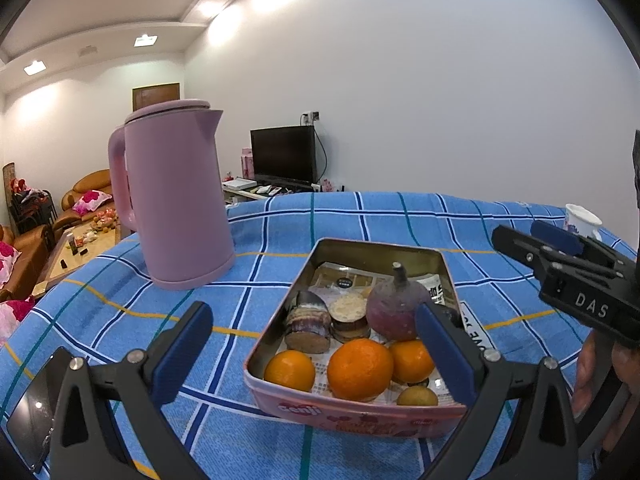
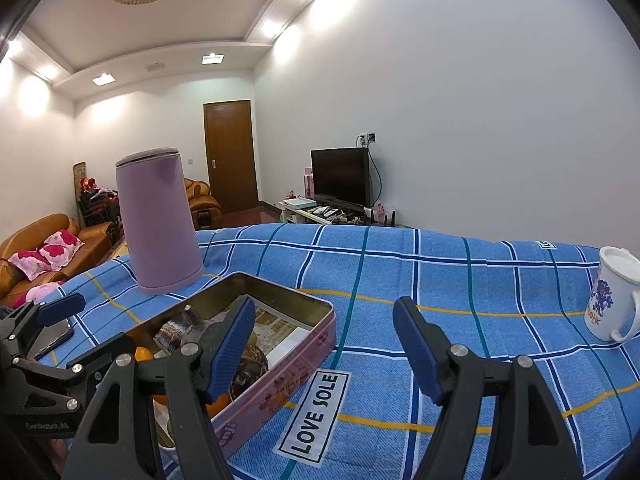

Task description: Organize fruits

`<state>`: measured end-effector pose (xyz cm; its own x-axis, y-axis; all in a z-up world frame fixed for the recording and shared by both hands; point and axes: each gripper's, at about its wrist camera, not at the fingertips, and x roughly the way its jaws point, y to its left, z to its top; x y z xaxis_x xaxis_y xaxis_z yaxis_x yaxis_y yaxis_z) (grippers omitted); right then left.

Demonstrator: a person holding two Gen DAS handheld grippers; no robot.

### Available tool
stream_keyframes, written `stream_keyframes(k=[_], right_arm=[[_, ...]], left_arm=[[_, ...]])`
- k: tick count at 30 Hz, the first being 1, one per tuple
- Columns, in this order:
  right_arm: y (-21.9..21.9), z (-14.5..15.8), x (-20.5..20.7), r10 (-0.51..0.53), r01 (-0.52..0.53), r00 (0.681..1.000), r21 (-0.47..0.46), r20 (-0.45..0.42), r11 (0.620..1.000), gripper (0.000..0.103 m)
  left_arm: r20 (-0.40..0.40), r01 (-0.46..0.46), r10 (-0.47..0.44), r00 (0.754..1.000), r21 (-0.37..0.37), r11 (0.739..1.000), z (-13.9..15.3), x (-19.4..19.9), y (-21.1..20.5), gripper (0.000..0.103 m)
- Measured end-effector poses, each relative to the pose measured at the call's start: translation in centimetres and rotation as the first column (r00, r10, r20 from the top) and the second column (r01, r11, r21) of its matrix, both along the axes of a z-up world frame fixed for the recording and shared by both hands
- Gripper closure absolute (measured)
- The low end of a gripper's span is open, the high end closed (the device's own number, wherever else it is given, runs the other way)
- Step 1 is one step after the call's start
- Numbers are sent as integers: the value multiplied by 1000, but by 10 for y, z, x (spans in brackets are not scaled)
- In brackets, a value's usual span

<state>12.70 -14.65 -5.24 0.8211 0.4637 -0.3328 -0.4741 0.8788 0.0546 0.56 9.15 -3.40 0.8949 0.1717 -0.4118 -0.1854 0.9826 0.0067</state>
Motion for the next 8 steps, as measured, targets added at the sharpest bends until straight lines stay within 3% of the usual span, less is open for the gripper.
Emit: stream_keyframes(k=[8], right_arm=[[-2, 0, -1, -4, 4, 1000, -3, 1, 1000, 30]], left_arm=[[16, 5, -5, 1000, 4, 1000, 1, -4, -1, 0]])
